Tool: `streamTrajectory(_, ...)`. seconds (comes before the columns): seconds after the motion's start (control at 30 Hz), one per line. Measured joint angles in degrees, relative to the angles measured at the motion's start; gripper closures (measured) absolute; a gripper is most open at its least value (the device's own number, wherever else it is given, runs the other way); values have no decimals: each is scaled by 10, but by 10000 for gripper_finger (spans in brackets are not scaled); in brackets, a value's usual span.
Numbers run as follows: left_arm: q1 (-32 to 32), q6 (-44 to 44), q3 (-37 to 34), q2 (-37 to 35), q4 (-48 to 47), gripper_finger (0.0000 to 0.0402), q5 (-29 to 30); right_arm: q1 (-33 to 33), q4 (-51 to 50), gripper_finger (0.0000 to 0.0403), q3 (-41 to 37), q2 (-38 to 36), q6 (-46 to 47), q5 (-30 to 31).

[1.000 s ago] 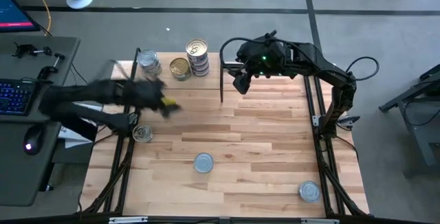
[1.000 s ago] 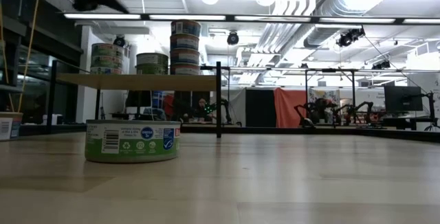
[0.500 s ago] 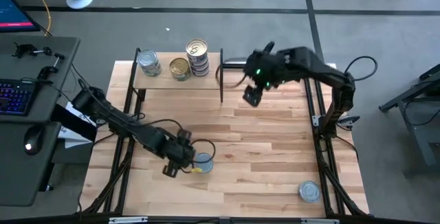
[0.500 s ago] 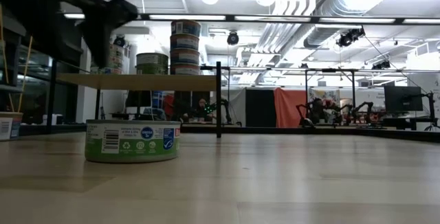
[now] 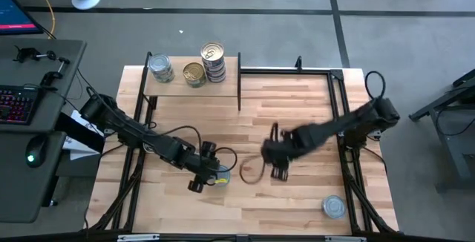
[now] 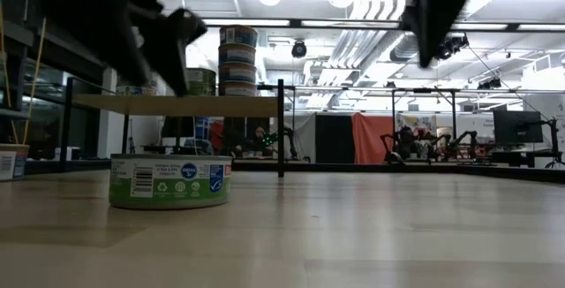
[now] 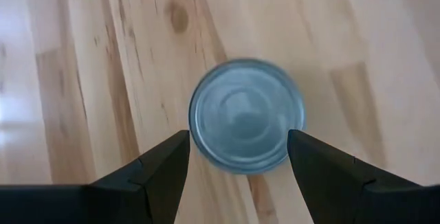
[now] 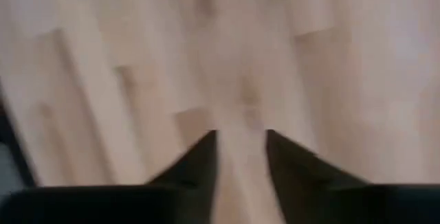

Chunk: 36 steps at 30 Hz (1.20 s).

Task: Stack canned seafood by type on shelf
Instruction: Stack the green-white tuna can on top of the green-white tuna cans on the shelf

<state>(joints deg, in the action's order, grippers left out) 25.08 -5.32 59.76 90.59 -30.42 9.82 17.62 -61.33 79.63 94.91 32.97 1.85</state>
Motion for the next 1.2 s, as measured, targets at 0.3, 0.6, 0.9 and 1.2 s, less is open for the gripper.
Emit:
streamTrajectory(0.3,13,-95,-82,2,13,255,26,78,355,399,-150,10,188,-6)
streamTrajectory(0.6,43,-160,-120,10,52,399,25,56,433,403,-96,138,106,-2)
streamTrajectory(0.9,42,-183,-125,19,108,401,74,44,441,403,-2,247,-102,66)
streamTrajectory(1.2,46,-168,-125,60,125,401,71,44,486,403,10,285,-135,95)
